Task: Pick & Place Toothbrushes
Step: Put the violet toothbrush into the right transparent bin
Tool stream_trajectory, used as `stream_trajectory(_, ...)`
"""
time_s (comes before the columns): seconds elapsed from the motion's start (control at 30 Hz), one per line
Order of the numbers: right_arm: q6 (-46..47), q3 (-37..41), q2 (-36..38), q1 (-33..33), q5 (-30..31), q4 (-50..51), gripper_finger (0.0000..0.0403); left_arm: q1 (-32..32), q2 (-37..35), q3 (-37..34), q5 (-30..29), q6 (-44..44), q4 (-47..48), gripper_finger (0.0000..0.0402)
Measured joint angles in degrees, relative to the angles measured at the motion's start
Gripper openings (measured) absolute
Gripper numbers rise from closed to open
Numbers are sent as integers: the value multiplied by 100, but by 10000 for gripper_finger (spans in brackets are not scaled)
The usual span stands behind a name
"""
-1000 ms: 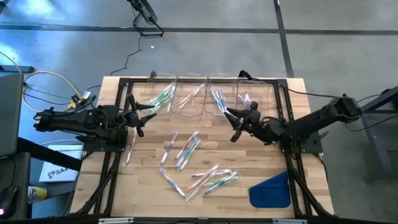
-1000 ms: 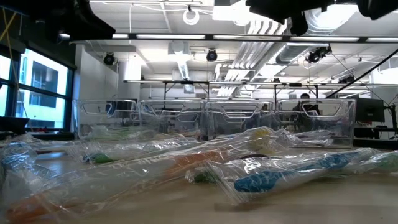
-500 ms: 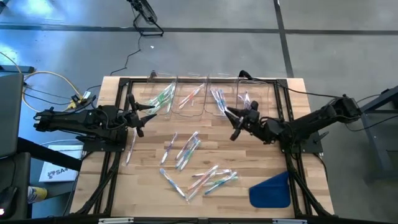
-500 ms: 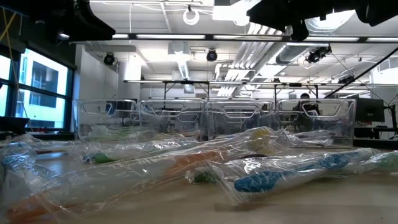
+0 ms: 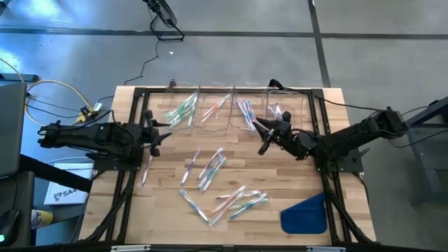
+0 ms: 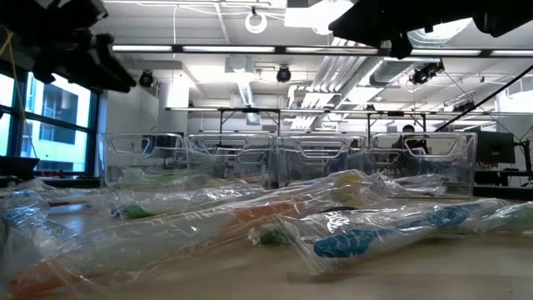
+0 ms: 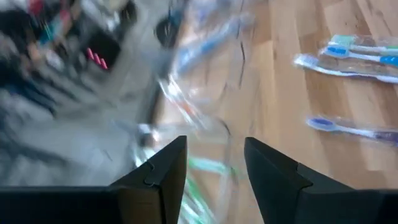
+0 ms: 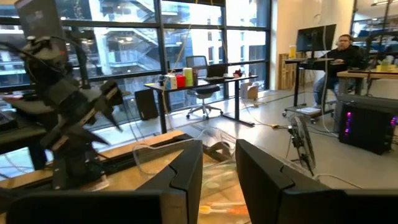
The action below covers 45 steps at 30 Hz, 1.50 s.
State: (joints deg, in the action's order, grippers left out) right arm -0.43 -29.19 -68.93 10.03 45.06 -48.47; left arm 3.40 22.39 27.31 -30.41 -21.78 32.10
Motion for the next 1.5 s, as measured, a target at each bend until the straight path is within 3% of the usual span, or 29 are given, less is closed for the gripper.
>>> stream_trajectory(0.2, -117, 0, 0, -364, 0, -2, 90, -2, -2, 0, 329, 1300, 271, 157)
stream_trajectory(0.37, -92, 0, 0, -643, -15, 0, 90, -1, 76, 0, 1039, 1475, -280, 157)
stream_trajectory(0.53, -92, 0, 0, -710, -20, 4, 90, 0, 164, 2, 1033, 1415, -508, 157)
stream_trajectory(0.7, -92, 0, 0, -707, -161, 65, 90, 0, 399, 2, 1020, 1901, -312, 157)
stream_trajectory(1.07, -91, -4, 0, -705, -503, 201, 90, 0, 2037, 358, 1074, 3107, 166, 105)
stream_trajectory(1.5, -66, -7, -2, -705, -501, 514, 90, 10, 4099, 1471, 2239, 4364, 1873, 23)
